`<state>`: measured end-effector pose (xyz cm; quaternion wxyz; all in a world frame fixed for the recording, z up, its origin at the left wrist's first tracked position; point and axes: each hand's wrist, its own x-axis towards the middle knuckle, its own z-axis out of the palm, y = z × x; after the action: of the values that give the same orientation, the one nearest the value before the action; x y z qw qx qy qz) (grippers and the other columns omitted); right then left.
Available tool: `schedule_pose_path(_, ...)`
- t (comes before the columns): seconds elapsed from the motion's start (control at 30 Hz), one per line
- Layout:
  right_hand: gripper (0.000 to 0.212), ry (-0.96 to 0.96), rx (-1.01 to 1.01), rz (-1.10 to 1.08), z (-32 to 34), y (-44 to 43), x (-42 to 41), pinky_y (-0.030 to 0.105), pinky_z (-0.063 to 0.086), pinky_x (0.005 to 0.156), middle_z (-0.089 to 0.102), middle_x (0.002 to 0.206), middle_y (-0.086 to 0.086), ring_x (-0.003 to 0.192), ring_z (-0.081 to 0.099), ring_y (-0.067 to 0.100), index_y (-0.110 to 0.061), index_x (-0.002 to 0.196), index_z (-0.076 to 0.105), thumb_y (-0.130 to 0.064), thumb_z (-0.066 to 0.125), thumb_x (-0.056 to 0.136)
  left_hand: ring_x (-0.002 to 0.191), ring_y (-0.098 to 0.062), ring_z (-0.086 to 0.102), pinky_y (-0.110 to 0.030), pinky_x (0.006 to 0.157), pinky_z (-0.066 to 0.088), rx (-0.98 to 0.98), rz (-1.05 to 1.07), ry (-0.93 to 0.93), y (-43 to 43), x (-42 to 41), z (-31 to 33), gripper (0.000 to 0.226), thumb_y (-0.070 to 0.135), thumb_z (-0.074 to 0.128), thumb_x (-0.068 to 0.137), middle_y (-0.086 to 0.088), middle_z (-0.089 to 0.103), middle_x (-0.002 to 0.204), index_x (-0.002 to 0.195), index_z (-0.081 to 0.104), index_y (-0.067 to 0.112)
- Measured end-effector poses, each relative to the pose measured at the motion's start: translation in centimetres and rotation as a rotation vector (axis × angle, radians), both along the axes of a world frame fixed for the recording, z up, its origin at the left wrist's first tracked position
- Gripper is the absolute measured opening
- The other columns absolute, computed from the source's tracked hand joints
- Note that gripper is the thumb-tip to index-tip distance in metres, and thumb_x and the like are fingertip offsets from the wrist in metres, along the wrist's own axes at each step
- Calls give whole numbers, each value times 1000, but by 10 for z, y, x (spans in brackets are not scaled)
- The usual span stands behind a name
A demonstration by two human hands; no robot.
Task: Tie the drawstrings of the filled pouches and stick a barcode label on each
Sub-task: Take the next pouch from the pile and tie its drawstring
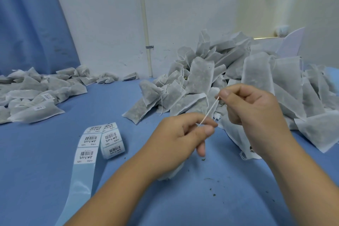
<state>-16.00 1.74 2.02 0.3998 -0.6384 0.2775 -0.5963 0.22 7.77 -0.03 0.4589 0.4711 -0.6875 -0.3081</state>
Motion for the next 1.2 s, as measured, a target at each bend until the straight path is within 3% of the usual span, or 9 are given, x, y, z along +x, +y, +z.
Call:
schedule_pose_path(0.07,15,18,-30,-2,-1,1,2,9,29,45,44,40,-18,38,35,1,-9,77,66,-11,62,91,41,-9,41,-17,46,37,43,-33,108,2,-1,4,31,54,54,86,5,54,45,74,72,33)
schedule_pose_path(0.17,15,28,-50,22,-3,2,8,6,31,46,47,41,-19,39,42,1,-9,78,65,-10,61,92,37,-9,38,-18,44,34,54,-92,315,1,1,9,35,43,55,88,3,53,48,63,71,24)
schedule_pose_path(0.4,18,67,-9,10,-14,2,24,8,31,45,51,48,-18,42,39,1,-18,75,69,-11,64,91,43,-9,42,-19,47,39,42,-200,647,1,7,12,22,21,57,87,2,53,60,89,79,18)
schedule_pose_path(0.47,20,88,-10,22,-18,4,27,12,31,46,53,54,-4,48,38,8,-20,74,70,-13,65,91,46,-11,46,-21,49,43,17,-105,666,-1,8,11,23,20,58,87,0,55,62,97,79,17)
schedule_pose_path(0.57,17,176,-52,18,-22,5,29,18,30,47,45,58,18,52,35,15,-21,74,71,-16,66,90,48,-12,47,-20,52,45,-49,88,580,-5,12,8,23,9,56,95,1,56,61,100,76,18)
schedule_pose_path(0.7,13,388,-273,-73,-25,6,26,18,29,48,46,48,3,46,35,7,-24,76,71,-19,68,88,51,-9,50,-16,54,44,-69,267,347,-8,17,4,30,5,51,97,9,59,59,102,71,26)
schedule_pose_path(0.87,8,427,-439,-109,-19,9,20,13,31,52,47,49,-2,49,41,9,-24,75,73,-20,67,80,58,-4,49,-15,58,41,-185,307,-68,-7,15,-2,18,15,63,92,12,55,61,92,68,32)
schedule_pose_path(1.03,13,257,-265,38,-12,12,16,13,38,52,59,56,1,51,46,4,-22,69,71,-11,72,76,56,-9,40,-24,55,35,-264,239,-242,-4,9,-2,30,36,54,87,-1,50,60,68,60,13)
schedule_pose_path(1.2,18,145,-67,191,-10,11,17,14,45,56,64,59,-6,55,60,5,-13,70,70,-1,71,82,52,-5,45,-14,55,36,-94,84,-83,2,5,2,27,34,53,86,7,59,59,66,69,29)
